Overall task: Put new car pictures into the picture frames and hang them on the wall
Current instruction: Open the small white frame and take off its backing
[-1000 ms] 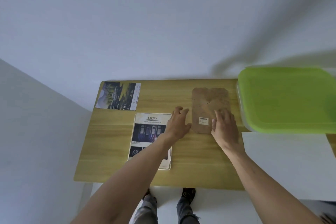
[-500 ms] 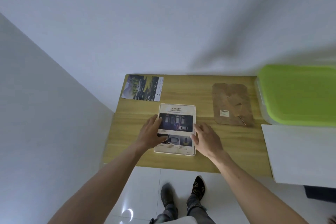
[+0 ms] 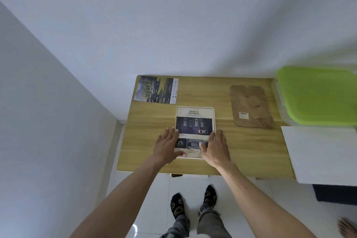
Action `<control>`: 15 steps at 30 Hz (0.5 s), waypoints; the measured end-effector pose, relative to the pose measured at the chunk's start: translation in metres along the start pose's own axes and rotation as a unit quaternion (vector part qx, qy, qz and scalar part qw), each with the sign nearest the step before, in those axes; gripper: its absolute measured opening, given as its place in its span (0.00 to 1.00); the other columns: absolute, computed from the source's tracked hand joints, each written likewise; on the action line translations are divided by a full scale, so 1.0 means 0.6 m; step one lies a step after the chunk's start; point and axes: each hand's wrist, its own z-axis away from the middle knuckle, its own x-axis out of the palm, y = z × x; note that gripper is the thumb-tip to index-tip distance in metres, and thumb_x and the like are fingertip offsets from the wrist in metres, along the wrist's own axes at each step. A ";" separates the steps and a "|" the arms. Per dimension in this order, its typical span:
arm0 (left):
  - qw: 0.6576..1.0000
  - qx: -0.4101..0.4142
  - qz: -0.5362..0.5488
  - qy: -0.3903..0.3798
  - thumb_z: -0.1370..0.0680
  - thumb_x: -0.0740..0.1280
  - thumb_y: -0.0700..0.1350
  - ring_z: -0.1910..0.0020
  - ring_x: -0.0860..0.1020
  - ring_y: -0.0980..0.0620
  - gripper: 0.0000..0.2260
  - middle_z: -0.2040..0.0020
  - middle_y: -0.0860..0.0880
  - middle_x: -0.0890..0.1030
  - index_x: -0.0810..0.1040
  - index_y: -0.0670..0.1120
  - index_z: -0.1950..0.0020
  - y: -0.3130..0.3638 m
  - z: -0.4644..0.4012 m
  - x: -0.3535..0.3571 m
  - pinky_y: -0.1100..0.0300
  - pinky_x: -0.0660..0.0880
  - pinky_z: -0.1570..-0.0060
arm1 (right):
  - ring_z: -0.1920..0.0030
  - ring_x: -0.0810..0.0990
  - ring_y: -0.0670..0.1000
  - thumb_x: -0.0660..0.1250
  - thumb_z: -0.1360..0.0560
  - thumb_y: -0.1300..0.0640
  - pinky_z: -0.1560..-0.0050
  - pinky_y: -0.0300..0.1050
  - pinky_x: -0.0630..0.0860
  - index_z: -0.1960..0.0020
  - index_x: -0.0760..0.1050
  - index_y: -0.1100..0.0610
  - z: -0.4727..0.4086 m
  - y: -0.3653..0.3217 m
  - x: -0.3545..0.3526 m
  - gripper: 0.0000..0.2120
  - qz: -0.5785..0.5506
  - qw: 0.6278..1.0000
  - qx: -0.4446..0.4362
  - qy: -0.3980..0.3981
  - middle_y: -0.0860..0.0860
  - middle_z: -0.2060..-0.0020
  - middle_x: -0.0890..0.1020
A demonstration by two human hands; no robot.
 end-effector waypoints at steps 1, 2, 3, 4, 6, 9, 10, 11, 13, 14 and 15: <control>1.000 0.000 -0.002 0.001 0.24 0.61 0.66 0.22 0.36 0.45 0.45 0.20 0.47 0.38 0.38 0.46 0.20 0.000 0.000 0.001 0.46 0.42 0.23 | 0.21 0.41 0.61 0.50 0.17 0.42 0.21 0.52 0.43 0.20 0.48 0.66 0.002 -0.001 -0.004 0.35 -0.016 1.000 0.003 -0.004 0.64 0.21 0.44; 1.000 -0.001 -0.002 0.002 0.24 0.60 0.66 0.22 0.36 0.46 0.45 0.20 0.47 0.38 0.38 0.47 0.20 -0.001 0.001 0.003 0.46 0.42 0.23 | 0.21 0.42 0.61 0.51 0.17 0.42 0.21 0.53 0.44 0.20 0.49 0.65 0.003 0.000 -0.008 0.35 -0.029 1.000 0.004 -0.004 0.64 0.21 0.44; 1.000 -0.002 0.002 0.004 0.24 0.60 0.66 0.22 0.36 0.46 0.44 0.20 0.47 0.38 0.39 0.47 0.20 -0.002 0.001 0.004 0.46 0.41 0.23 | 0.21 0.43 0.61 0.52 0.17 0.42 0.21 0.54 0.46 0.20 0.51 0.64 0.005 0.000 -0.012 0.34 -0.040 0.999 0.004 -0.003 0.63 0.21 0.45; 1.000 -0.002 0.009 0.005 0.24 0.60 0.65 0.22 0.36 0.46 0.44 0.20 0.47 0.38 0.39 0.48 0.20 -0.003 0.001 0.005 0.46 0.41 0.23 | 0.21 0.43 0.61 0.52 0.18 0.42 0.21 0.55 0.49 0.20 0.53 0.61 0.007 0.000 -0.015 0.34 -0.054 0.999 0.002 -0.004 0.62 0.21 0.45; 1.000 -0.001 0.027 0.011 0.23 0.60 0.64 0.22 0.37 0.46 0.42 0.20 0.48 0.39 0.40 0.48 0.20 -0.004 0.002 0.008 0.46 0.41 0.23 | 0.21 0.44 0.61 0.53 0.18 0.41 0.22 0.56 0.50 0.21 0.57 0.57 0.011 -0.003 -0.019 0.31 -0.085 0.996 -0.009 -0.009 0.61 0.20 0.46; 0.997 0.001 0.070 0.033 0.21 0.60 0.61 0.22 0.38 0.47 0.37 0.20 0.48 0.39 0.43 0.51 0.20 -0.004 0.008 0.012 0.46 0.40 0.24 | 0.20 0.47 0.60 0.54 0.18 0.40 0.23 0.56 0.51 0.21 0.61 0.54 0.016 -0.011 -0.021 0.30 -0.126 0.992 -0.024 0.007 0.59 0.20 0.49; 0.995 0.003 0.091 0.046 0.20 0.60 0.59 0.21 0.38 0.47 0.35 0.20 0.47 0.40 0.44 0.53 0.20 -0.003 0.010 0.013 0.46 0.40 0.24 | 0.20 0.48 0.59 0.54 0.19 0.39 0.23 0.56 0.52 0.22 0.61 0.54 0.017 -0.012 -0.020 0.30 -0.135 0.990 -0.023 0.015 0.59 0.20 0.51; 0.991 0.004 0.116 0.060 0.20 0.61 0.58 0.21 0.38 0.47 0.34 0.20 0.47 0.40 0.45 0.54 0.20 -0.002 0.013 0.012 0.47 0.40 0.24 | 0.21 0.49 0.58 0.54 0.19 0.38 0.23 0.56 0.52 0.22 0.63 0.54 0.017 -0.014 -0.019 0.31 -0.141 0.990 -0.018 0.019 0.59 0.20 0.53; 0.982 0.015 0.165 0.086 0.21 0.64 0.56 0.21 0.40 0.48 0.35 0.20 0.47 0.42 0.46 0.55 0.20 0.001 0.018 0.009 0.48 0.40 0.24 | 0.22 0.57 0.58 0.54 0.20 0.37 0.24 0.57 0.58 0.26 0.68 0.53 0.018 -0.015 -0.020 0.29 -0.156 0.987 -0.011 0.025 0.58 0.23 0.63; 0.977 0.022 0.187 0.098 0.22 0.66 0.56 0.21 0.41 0.49 0.37 0.19 0.48 0.44 0.48 0.55 0.20 0.003 0.021 0.006 0.49 0.41 0.24 | 0.26 0.65 0.59 0.55 0.21 0.37 0.27 0.58 0.65 0.31 0.72 0.51 0.014 -0.014 -0.017 0.26 -0.174 0.984 -0.007 0.033 0.55 0.29 0.71; 0.971 0.027 0.209 0.112 0.23 0.69 0.55 0.21 0.44 0.49 0.38 0.19 0.48 0.48 0.50 0.54 0.20 0.006 0.024 0.002 0.50 0.42 0.24 | 0.34 0.73 0.56 0.56 0.22 0.37 0.34 0.57 0.72 0.39 0.75 0.48 0.013 -0.013 -0.018 0.21 -0.195 0.980 -0.002 0.041 0.50 0.38 0.78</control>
